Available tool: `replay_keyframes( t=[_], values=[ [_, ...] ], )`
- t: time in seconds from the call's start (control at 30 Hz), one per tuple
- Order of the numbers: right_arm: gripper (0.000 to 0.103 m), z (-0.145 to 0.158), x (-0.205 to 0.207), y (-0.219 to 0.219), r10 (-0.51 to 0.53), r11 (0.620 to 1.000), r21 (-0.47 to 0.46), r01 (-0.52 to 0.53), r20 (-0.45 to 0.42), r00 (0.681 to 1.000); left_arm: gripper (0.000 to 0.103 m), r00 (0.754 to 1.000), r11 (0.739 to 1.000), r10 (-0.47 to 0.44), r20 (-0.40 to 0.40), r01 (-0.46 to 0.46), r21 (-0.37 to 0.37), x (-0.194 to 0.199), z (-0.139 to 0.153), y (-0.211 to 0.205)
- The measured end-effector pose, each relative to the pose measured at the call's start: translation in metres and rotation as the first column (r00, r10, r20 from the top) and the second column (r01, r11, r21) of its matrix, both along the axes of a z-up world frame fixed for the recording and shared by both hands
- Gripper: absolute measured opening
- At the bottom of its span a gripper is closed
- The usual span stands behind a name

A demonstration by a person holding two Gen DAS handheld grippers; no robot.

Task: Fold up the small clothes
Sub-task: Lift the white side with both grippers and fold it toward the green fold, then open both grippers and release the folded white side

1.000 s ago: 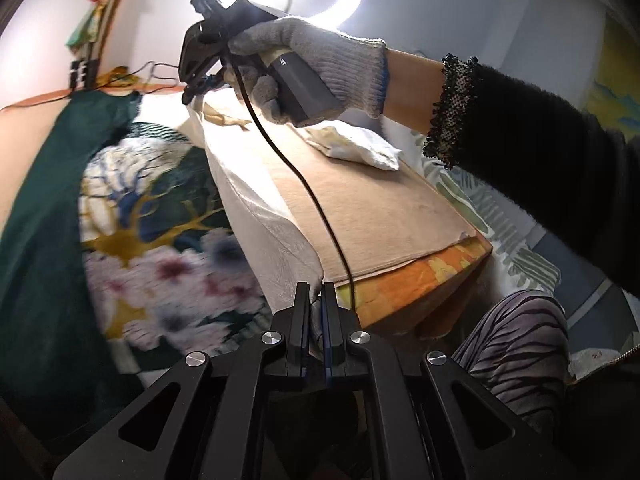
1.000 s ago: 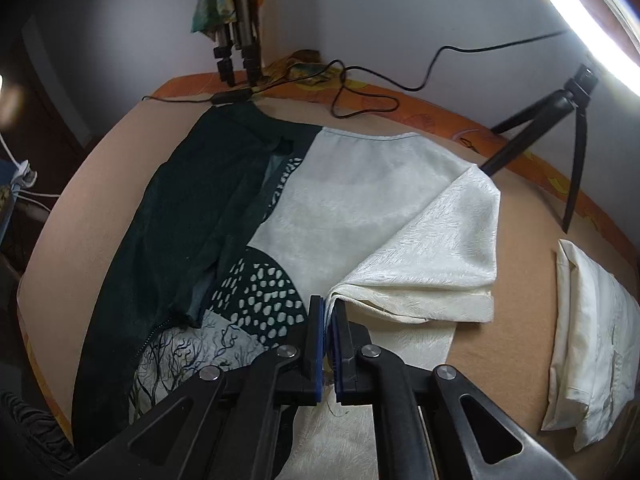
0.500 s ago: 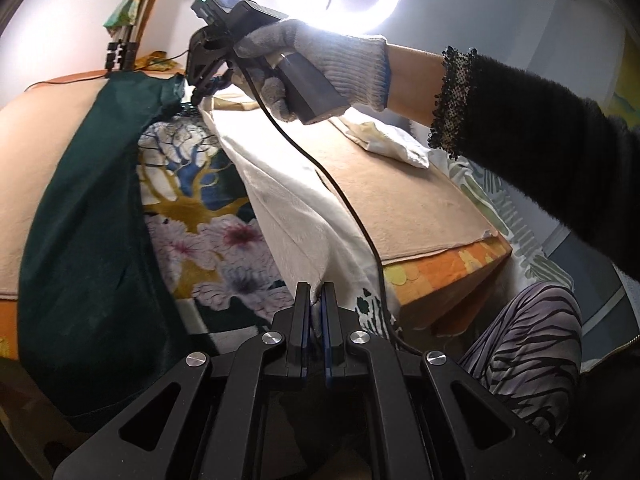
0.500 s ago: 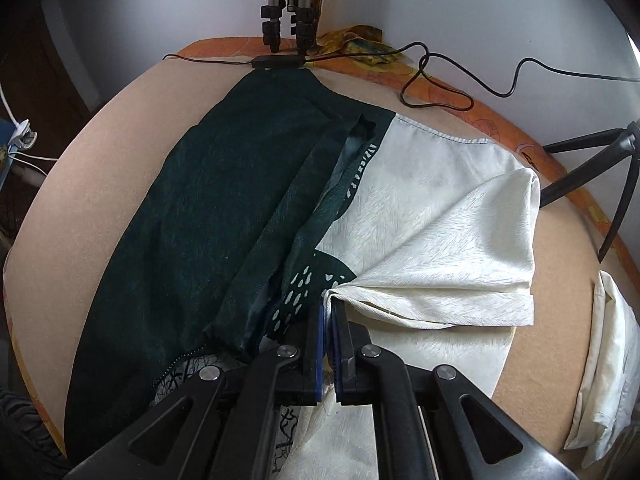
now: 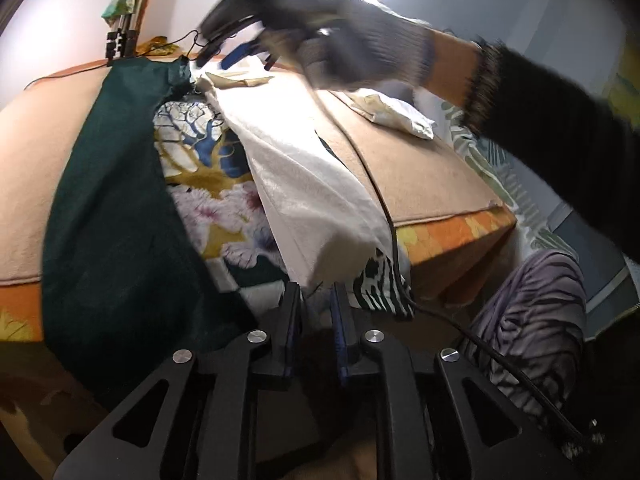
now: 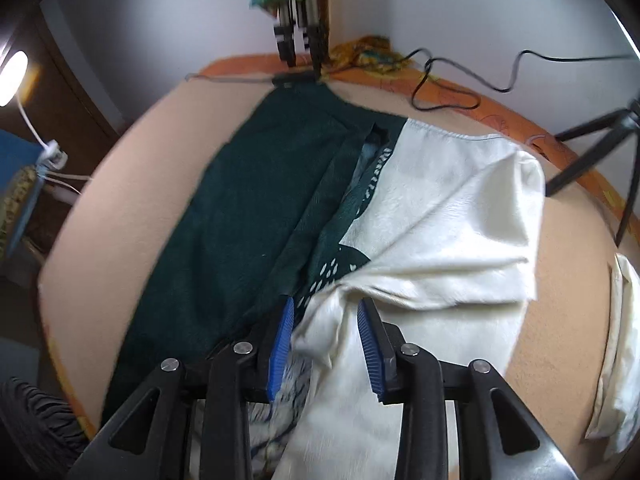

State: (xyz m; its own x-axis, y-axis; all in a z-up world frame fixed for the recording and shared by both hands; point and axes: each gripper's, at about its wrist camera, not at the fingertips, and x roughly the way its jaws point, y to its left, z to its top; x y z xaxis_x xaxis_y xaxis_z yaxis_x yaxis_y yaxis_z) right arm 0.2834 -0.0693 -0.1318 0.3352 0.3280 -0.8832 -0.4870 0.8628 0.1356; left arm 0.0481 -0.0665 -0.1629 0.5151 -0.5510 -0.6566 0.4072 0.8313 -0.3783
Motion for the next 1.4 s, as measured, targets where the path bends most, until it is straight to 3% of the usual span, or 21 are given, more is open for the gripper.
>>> replay_keyframes(
  t=[0.13, 0.2, 0.27, 0.4, 0.53, 0.6, 0.73, 0.9, 1.13, 1.27, 1.33, 1.4],
  values=[
    [0.037, 0.027, -0.053, -0.061, -0.052, 0.993, 0.103, 0.051, 0.008, 0.999, 0.015, 1.0, 1.0, -0.009, 0.011, 0.009, 0.008, -0.008, 0.01, 0.018],
    [0.039, 0.032, -0.094, -0.092, -0.068, 0.99, 0.127, 0.064, 0.026, 0.997, 0.029, 1.0, 1.0, -0.01, -0.008, 0.01, -0.013, -0.002, 0.011, 0.024],
    [0.041, 0.026, -0.125, -0.115, -0.086, 0.987, 0.138, 0.084, 0.013, 0.996, 0.034, 1.0, 1.0, -0.009, -0.019, 0.009, -0.015, 0.005, 0.011, 0.025],
    [0.04, -0.003, -0.183, -0.14, -0.121, 0.989, 0.088, 0.122, -0.014, 0.993, 0.035, 0.999, 1.0, -0.022, -0.026, 0.023, 0.021, 0.018, 0.007, 0.02],
    [0.037, -0.016, -0.208, -0.139, -0.099, 0.992, 0.081, 0.097, 0.022, 0.995, 0.035, 0.999, 0.996, -0.053, -0.013, 0.054, 0.072, 0.023, 0.002, 0.004],
    [0.037, -0.016, -0.214, -0.133, -0.077, 0.992, 0.099, 0.073, 0.038, 0.996, 0.034, 0.998, 0.992, -0.065, -0.01, 0.066, 0.107, 0.022, 0.0, -0.003],
    [0.037, -0.028, -0.214, -0.118, -0.008, 0.998, 0.063, 0.007, 0.011, 1.0, 0.034, 0.998, 0.992, -0.062, 0.005, 0.061, 0.107, 0.023, 0.009, 0.0],
    [0.037, -0.01, -0.189, -0.127, -0.066, 0.988, 0.142, 0.063, 0.017, 0.998, 0.034, 0.996, 0.993, -0.053, 0.07, 0.045, 0.112, 0.043, 0.043, 0.015],
    [0.036, 0.009, -0.145, -0.137, -0.157, 0.959, 0.244, 0.144, 0.034, 0.987, 0.04, 0.976, 0.974, -0.12, 0.184, 0.08, 0.212, 0.133, 0.089, 0.006],
    [0.035, -0.01, -0.136, -0.13, -0.146, 0.957, 0.248, 0.151, -0.039, 0.988, 0.044, 0.971, 0.961, -0.163, 0.173, 0.116, 0.251, 0.194, 0.096, -0.01],
    [0.035, -0.02, -0.134, -0.125, -0.139, 0.957, 0.244, 0.155, -0.08, 0.987, 0.052, 0.968, 0.95, -0.198, 0.152, 0.152, 0.272, 0.225, 0.092, -0.022],
    [0.035, -0.03, -0.135, -0.12, -0.13, 0.962, 0.228, 0.153, -0.114, 0.985, 0.053, 0.967, 0.938, -0.21, 0.142, 0.159, 0.307, 0.247, 0.085, -0.035]
  ],
)
